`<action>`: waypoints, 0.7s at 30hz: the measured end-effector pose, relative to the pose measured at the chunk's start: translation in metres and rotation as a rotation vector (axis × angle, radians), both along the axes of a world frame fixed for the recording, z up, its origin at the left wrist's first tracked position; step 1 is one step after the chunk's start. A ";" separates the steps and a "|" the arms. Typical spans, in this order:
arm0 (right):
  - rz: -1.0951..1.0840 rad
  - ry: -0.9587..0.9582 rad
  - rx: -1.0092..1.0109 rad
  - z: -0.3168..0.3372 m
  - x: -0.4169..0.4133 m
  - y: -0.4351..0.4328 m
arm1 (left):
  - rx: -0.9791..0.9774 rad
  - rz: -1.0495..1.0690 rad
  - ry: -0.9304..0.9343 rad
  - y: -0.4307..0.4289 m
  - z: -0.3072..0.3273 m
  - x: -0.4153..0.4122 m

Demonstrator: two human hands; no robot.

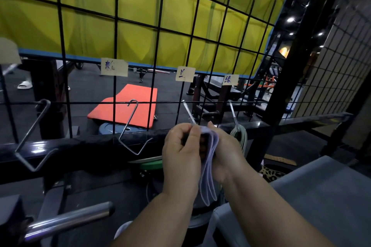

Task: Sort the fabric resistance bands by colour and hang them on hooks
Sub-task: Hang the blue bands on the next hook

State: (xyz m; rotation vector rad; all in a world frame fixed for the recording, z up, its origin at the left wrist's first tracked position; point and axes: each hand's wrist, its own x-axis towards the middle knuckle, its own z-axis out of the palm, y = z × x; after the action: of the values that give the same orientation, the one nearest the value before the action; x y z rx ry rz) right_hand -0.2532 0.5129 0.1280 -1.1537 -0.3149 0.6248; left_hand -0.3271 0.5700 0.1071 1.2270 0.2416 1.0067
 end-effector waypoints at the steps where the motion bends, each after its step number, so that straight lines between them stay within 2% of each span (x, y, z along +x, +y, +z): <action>1: 0.006 0.010 -0.010 0.000 0.001 0.000 | -0.033 -0.009 -0.007 -0.002 0.000 0.000; 3: 0.026 -0.045 -0.041 0.001 0.001 -0.003 | -0.028 0.011 -0.016 -0.002 -0.002 -0.001; 6: 0.043 -0.238 -0.125 -0.002 -0.002 -0.010 | 0.016 0.040 -0.033 0.003 -0.002 -0.003; 10: 0.105 -0.337 -0.151 -0.006 -0.007 -0.019 | 0.078 0.036 -0.020 0.006 -0.001 -0.008; 16: 0.138 -0.430 -0.143 -0.011 -0.012 -0.021 | 0.150 -0.001 -0.028 0.008 -0.006 -0.017; 21: 0.107 -0.337 -0.130 -0.009 -0.018 -0.017 | 0.291 0.044 0.010 0.015 -0.017 -0.023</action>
State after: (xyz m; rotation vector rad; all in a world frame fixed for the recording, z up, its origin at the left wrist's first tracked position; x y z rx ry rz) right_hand -0.2708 0.4963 0.1190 -1.3753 -0.6342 0.5481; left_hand -0.3496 0.5849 0.0897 1.4962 0.1327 1.1006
